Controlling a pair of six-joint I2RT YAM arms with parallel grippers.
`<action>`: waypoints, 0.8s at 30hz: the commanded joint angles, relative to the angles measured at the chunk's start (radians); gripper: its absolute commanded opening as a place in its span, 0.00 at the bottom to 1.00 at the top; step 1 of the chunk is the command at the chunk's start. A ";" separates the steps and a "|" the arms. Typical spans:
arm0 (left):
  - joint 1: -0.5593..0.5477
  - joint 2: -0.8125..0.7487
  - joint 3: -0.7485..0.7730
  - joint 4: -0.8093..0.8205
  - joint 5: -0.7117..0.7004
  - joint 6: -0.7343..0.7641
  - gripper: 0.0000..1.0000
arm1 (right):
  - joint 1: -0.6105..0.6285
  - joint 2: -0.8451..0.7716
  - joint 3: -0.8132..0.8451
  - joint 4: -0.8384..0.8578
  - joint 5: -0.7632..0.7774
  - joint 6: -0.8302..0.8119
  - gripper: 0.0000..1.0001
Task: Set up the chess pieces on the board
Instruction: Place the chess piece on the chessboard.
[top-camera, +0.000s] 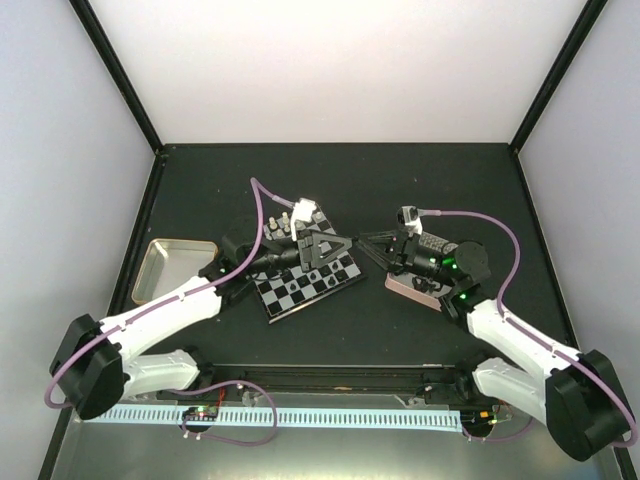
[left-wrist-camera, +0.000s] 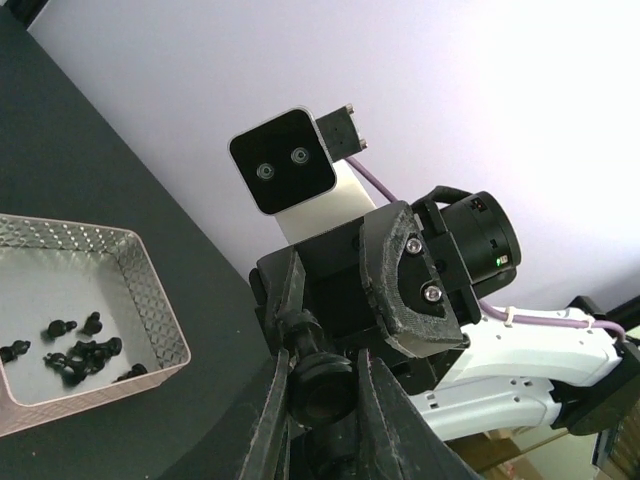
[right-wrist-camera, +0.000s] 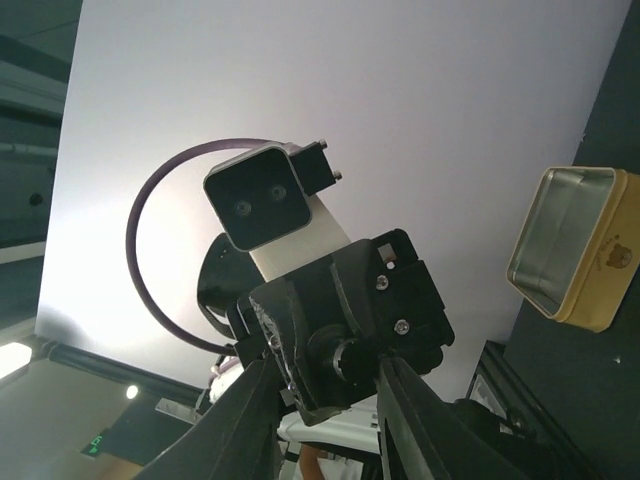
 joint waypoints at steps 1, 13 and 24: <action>-0.003 -0.018 -0.022 0.081 0.004 -0.033 0.12 | 0.018 -0.031 0.033 0.006 -0.014 -0.024 0.30; -0.004 -0.029 -0.047 0.123 0.032 -0.067 0.12 | 0.039 -0.030 0.140 -0.324 -0.009 -0.209 0.33; -0.004 -0.020 -0.051 0.132 0.040 -0.073 0.14 | 0.039 -0.033 0.164 -0.384 0.019 -0.259 0.10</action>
